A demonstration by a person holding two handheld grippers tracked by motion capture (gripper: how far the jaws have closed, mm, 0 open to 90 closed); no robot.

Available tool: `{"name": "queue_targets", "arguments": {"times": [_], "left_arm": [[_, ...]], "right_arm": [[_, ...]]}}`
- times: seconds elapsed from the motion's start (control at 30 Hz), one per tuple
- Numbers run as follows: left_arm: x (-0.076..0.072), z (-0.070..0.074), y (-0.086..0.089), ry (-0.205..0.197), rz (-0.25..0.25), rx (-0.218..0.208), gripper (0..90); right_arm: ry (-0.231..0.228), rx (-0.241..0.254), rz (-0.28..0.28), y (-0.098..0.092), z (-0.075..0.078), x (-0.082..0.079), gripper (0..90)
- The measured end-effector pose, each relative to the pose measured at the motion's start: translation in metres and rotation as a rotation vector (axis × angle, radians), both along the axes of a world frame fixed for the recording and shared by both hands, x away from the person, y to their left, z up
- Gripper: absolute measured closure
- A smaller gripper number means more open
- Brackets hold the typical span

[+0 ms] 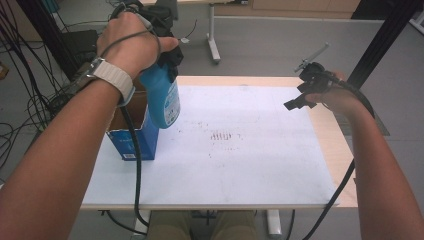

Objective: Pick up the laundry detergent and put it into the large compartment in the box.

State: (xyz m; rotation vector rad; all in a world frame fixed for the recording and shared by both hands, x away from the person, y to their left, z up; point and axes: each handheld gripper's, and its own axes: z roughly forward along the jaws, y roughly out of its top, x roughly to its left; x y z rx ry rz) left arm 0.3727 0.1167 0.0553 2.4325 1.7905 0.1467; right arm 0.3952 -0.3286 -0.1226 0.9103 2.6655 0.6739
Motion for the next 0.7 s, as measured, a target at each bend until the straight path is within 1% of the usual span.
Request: {"name": "queue_targets", "arguments": {"times": [0.2,0.47,0.7], "left_arm": [[0.003,0.006,0.006,0.001,0.018,0.009,37.3],[0.003,0.016,0.018,-0.015,0.052,0.011,37.3],[0.005,0.019,0.024,-0.009,0.079,0.019,37.3]], "right_arm": [[-0.001,0.002,0.002,0.000,-0.001,0.000,13.3],[-0.001,0.000,0.001,0.002,0.001,0.002,13.3],[-0.001,-0.002,0.007,0.007,0.001,0.004,13.3]]}}
